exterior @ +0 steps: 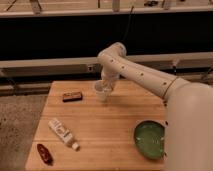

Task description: Place the white sponge in the ceramic cup

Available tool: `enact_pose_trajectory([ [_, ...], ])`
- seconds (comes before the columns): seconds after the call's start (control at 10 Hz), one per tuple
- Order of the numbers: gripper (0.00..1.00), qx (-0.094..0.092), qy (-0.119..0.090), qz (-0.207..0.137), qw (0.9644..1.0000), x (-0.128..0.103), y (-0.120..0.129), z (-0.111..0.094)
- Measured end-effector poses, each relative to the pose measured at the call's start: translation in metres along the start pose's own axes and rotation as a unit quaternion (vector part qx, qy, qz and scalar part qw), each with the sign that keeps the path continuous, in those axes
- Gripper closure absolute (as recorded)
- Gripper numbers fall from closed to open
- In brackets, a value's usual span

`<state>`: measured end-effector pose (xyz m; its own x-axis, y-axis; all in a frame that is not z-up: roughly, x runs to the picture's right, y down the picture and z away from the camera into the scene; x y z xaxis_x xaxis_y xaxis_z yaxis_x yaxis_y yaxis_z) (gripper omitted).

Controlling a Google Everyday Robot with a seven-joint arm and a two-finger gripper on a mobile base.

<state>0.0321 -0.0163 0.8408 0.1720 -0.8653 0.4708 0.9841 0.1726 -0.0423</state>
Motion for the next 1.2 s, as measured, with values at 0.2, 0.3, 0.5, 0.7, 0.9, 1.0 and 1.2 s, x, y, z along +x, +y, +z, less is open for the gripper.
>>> enact_pose_trajectory([
  [0.2, 0.66, 0.002, 0.003, -0.002, 1.0, 0.003, -0.003, 0.0],
  [0.3, 0.58, 0.002, 0.003, -0.003, 1.0, 0.003, -0.004, 0.0],
  [0.5, 0.42, 0.005, 0.005, -0.005, 1.0, 0.005, -0.007, 0.0],
  [0.7, 0.26, 0.006, 0.004, -0.006, 1.0, 0.005, -0.007, 0.0],
  [0.9, 0.2, 0.007, 0.005, -0.007, 0.9999, 0.007, -0.009, 0.001],
  [1.0, 0.2, 0.007, 0.006, -0.008, 0.9999, 0.007, -0.01, 0.001],
  [1.2, 0.2, 0.008, 0.008, -0.009, 0.9999, 0.008, -0.012, 0.0],
])
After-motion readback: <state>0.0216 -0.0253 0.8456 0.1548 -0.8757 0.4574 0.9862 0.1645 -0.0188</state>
